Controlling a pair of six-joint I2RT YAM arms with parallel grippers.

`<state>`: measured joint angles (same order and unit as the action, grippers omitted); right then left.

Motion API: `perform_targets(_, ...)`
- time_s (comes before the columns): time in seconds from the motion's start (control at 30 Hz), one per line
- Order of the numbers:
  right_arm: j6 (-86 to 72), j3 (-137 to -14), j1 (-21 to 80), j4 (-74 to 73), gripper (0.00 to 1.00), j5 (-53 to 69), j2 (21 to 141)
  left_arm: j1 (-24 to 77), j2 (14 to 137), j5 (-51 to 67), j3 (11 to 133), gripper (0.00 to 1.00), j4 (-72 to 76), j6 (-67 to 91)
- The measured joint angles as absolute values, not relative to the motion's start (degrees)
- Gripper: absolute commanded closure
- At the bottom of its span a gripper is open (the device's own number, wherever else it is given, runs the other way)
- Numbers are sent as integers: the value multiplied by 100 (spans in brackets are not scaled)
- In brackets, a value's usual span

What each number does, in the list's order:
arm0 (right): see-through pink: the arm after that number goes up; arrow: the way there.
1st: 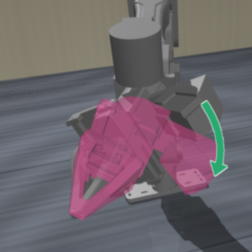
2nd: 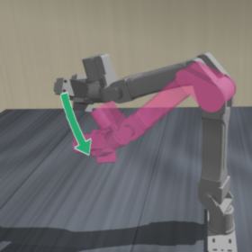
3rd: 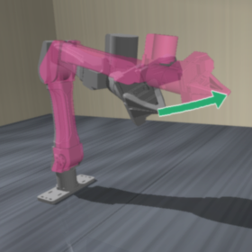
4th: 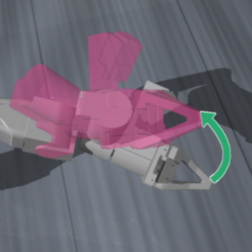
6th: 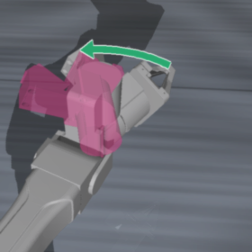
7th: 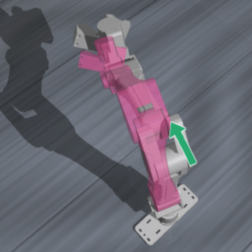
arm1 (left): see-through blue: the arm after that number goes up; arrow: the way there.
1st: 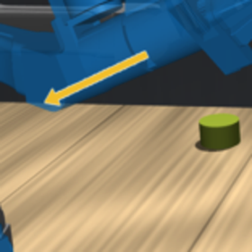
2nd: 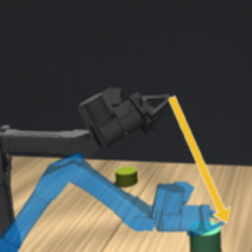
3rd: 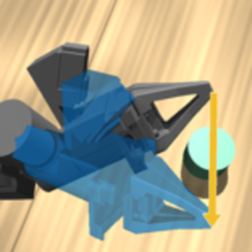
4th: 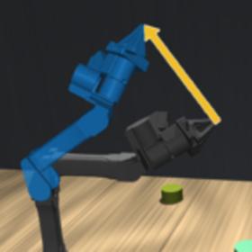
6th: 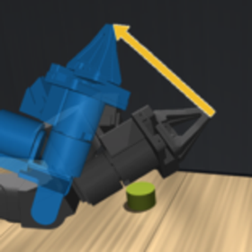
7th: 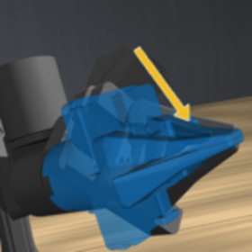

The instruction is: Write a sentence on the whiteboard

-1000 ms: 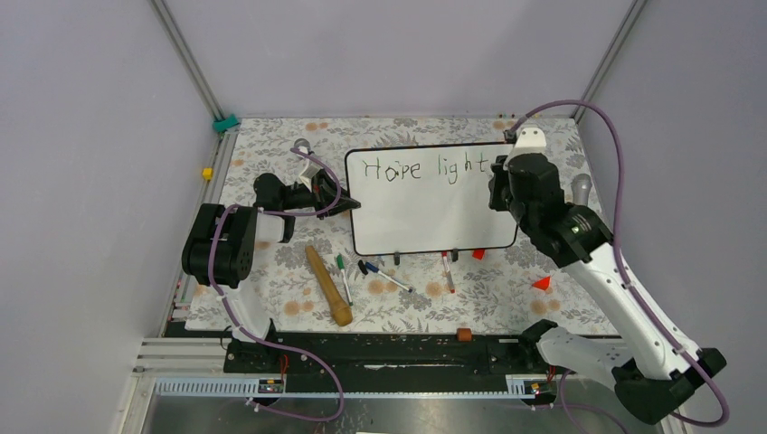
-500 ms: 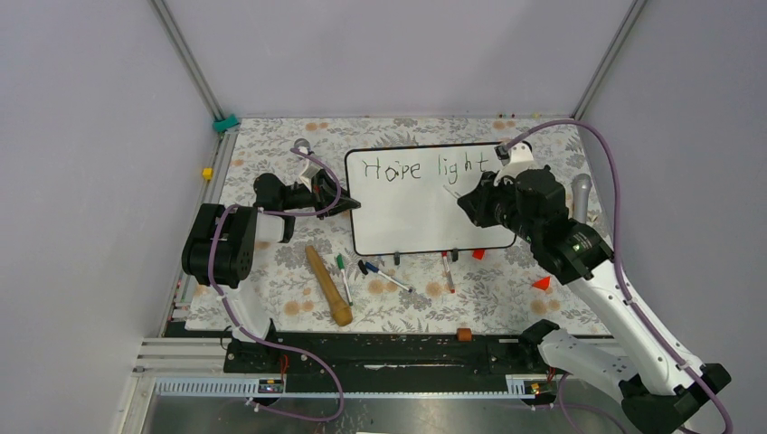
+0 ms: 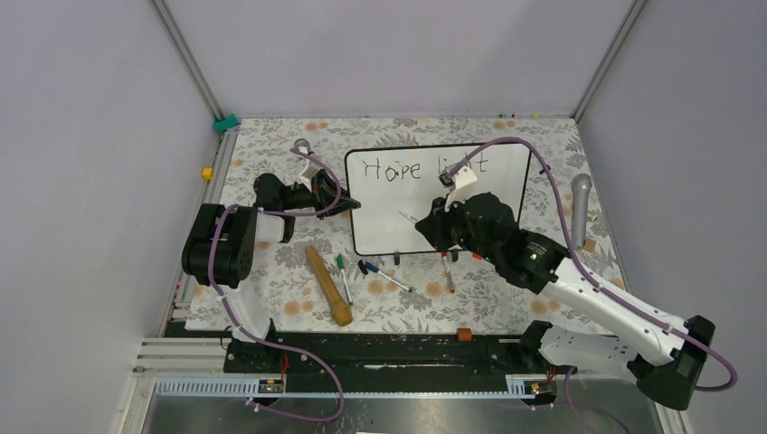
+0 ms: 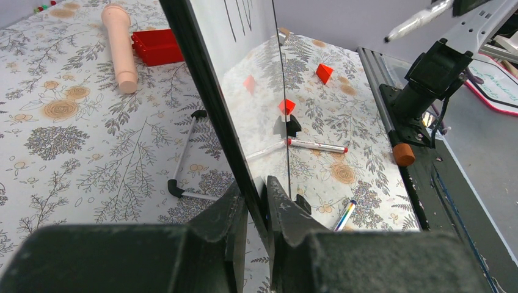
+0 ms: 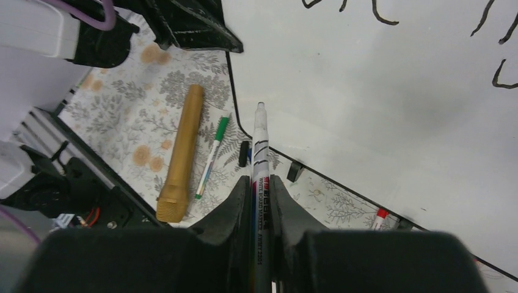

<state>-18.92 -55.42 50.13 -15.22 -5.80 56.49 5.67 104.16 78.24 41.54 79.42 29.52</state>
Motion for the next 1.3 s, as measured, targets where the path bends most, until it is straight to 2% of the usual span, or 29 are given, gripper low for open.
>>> perform_targets(0.2,-1669,-5603,5500,-1516,100,-1420,6108,567,10416,7824,4154,100,7942,2952)
perform_targets(0.43,-1293,-5660,5537,-1658,100,-2366,6082,567,10416,7826,4154,100,7942,2952)
perform_targets(0.53,-1122,-6110,5393,-2174,100,-2810,6265,567,10416,7824,4154,100,7942,2950)
perform_targets(0.67,-1120,-6681,4438,-2556,100,-2777,6453,567,10416,7824,4154,100,7942,2950)
perform_targets(0.93,-1160,-6858,3041,-3024,100,-2668,5771,567,10416,7824,4154,100,7942,2954)
perform_targets(1.3,-1288,-6917,2849,-3168,100,-2069,5961,567,10416,7824,4154,100,7942,2954)
